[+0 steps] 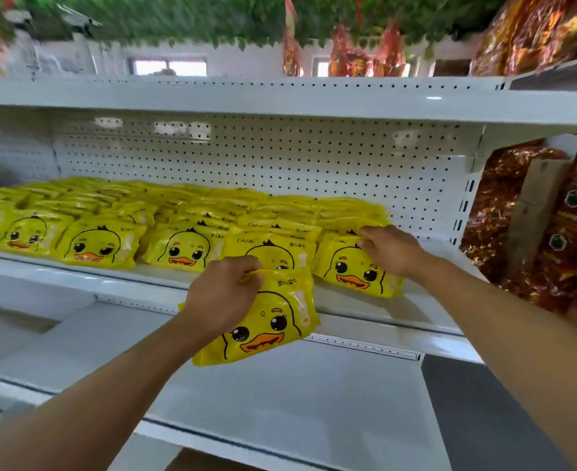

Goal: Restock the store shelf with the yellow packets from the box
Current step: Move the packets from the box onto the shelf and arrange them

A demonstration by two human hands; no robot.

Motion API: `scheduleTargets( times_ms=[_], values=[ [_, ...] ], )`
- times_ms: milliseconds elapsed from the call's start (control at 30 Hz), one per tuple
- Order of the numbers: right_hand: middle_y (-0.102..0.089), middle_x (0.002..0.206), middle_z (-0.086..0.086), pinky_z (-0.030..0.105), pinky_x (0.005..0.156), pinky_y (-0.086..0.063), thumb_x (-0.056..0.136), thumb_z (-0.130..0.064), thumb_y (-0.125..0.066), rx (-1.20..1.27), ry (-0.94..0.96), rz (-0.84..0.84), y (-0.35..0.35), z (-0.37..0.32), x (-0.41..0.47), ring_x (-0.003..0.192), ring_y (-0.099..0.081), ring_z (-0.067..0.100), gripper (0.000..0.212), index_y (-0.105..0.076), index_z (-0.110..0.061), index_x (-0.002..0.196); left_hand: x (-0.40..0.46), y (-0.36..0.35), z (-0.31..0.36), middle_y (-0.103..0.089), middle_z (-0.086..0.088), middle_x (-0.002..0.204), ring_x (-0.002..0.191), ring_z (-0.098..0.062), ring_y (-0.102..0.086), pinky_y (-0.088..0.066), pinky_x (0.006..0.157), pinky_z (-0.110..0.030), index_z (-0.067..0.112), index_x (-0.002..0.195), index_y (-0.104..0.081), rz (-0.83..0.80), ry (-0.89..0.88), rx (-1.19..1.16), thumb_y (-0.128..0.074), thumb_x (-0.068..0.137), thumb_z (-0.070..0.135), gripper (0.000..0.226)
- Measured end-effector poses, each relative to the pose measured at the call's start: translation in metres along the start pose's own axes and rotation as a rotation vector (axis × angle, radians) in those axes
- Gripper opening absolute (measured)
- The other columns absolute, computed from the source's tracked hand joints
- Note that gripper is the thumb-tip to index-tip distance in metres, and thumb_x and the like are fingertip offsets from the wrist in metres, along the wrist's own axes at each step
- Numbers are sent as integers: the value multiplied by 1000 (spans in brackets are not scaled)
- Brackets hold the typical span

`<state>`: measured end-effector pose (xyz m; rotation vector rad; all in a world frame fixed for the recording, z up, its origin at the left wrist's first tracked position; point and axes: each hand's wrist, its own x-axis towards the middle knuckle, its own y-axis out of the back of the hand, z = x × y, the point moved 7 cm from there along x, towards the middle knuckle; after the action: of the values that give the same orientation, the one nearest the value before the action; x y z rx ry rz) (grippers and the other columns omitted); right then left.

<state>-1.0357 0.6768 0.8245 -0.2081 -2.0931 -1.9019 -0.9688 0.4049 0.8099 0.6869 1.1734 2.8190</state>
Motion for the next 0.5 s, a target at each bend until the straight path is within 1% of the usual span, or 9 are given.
scheduleTargets(
  times_ms=[100,200,267,300,367,433,500],
  values=[
    [-52,92,4,32,65,-35,101,-30,-31,-104,40,61,-10,3,14,88,-53,27,22,-45,-13,100,6,0,3,-52,3,57,61,-23,-52,-40,59,-31,33,57,-53,16,29,-16,-46,77,34,20],
    [-53,114,12,33,66,-34,101,-25,-34,-250,119,163,-15,-2,23,101,-55,31,27,-44,-5,115,11,-1,7,-53,5,58,64,-22,-52,-42,61,-32,32,58,-54,49,42,-17,-42,70,36,18],
    [-52,118,16,35,65,-38,100,-22,-36,-275,164,215,-14,-4,26,104,-55,33,28,-45,0,116,14,-4,12,-55,5,60,65,-23,-53,-43,62,-33,32,59,-55,54,33,-9,-42,71,36,17],
    [-52,117,17,37,67,-41,100,-21,-38,-243,171,229,-15,-4,27,103,-55,33,28,-46,0,116,16,-5,16,-55,5,61,66,-24,-53,-44,63,-33,32,60,-55,53,28,-5,-42,71,36,17],
    [-51,118,15,39,74,-45,98,-24,-42,-98,127,227,-15,4,28,105,-53,32,28,-46,-2,116,20,-10,25,-52,6,58,64,-24,-49,-44,62,-34,31,59,-54,54,20,-8,-42,71,35,18],
    [-47,123,11,39,84,-44,95,-30,-48,65,74,207,-14,15,27,110,-50,30,34,-45,-7,120,27,-16,38,-49,6,56,61,-22,-45,-42,61,-34,29,59,-54,51,5,-8,-44,74,33,18],
    [-41,129,9,37,91,-41,93,-33,-52,188,41,190,-11,25,22,116,-47,28,42,-43,-10,127,35,-26,54,-48,6,58,62,-23,-46,-39,62,-33,27,61,-54,31,-15,6,-48,81,28,21]
  ],
)
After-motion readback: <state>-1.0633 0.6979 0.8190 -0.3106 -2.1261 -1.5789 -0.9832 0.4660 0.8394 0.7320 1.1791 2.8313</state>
